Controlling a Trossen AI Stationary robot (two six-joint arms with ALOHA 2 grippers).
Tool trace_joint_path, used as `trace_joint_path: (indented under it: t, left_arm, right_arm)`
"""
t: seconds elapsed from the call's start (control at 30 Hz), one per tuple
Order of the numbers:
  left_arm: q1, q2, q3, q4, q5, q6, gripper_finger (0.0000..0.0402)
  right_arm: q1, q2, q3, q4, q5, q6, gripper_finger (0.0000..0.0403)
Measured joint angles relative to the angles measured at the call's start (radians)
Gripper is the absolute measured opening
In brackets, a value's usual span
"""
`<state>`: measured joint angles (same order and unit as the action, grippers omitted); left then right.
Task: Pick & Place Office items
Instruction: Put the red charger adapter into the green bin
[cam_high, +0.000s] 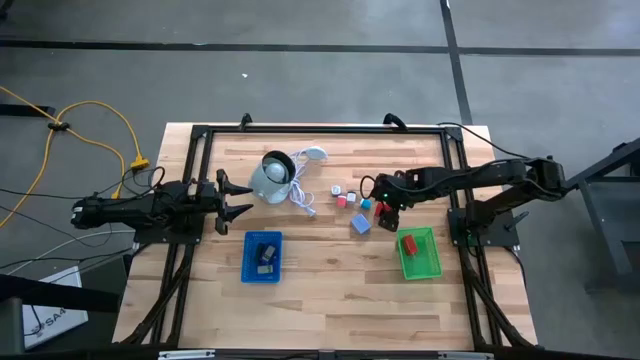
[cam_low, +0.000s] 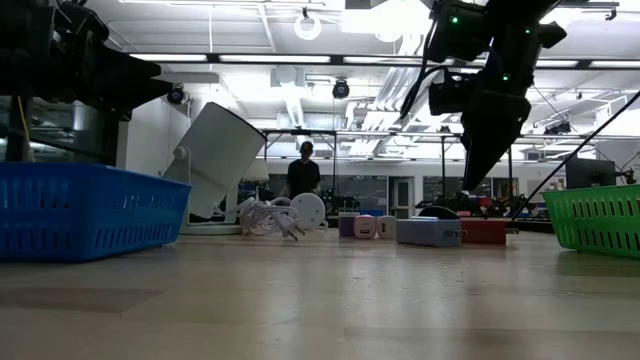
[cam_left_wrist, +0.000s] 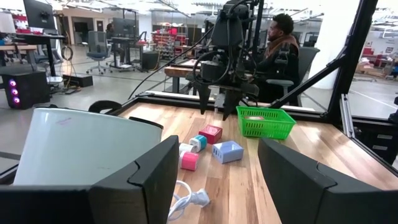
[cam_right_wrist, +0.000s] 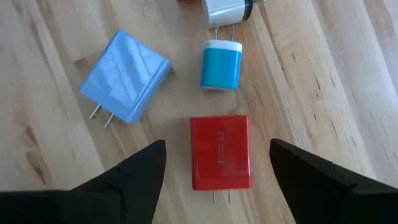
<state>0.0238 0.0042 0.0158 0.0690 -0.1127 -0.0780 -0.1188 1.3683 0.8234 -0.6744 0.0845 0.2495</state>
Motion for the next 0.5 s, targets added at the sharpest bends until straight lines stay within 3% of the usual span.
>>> trace_joint_path:
  t: [0.5]
  left_arm:
    - [0.0, 0.0, 0.0, 0.0, 0.0, 0.0, 0.0212]
  right_arm:
    - [0.0, 0.0, 0.0, -0.041, 0.054, -0.105, 0.0278]
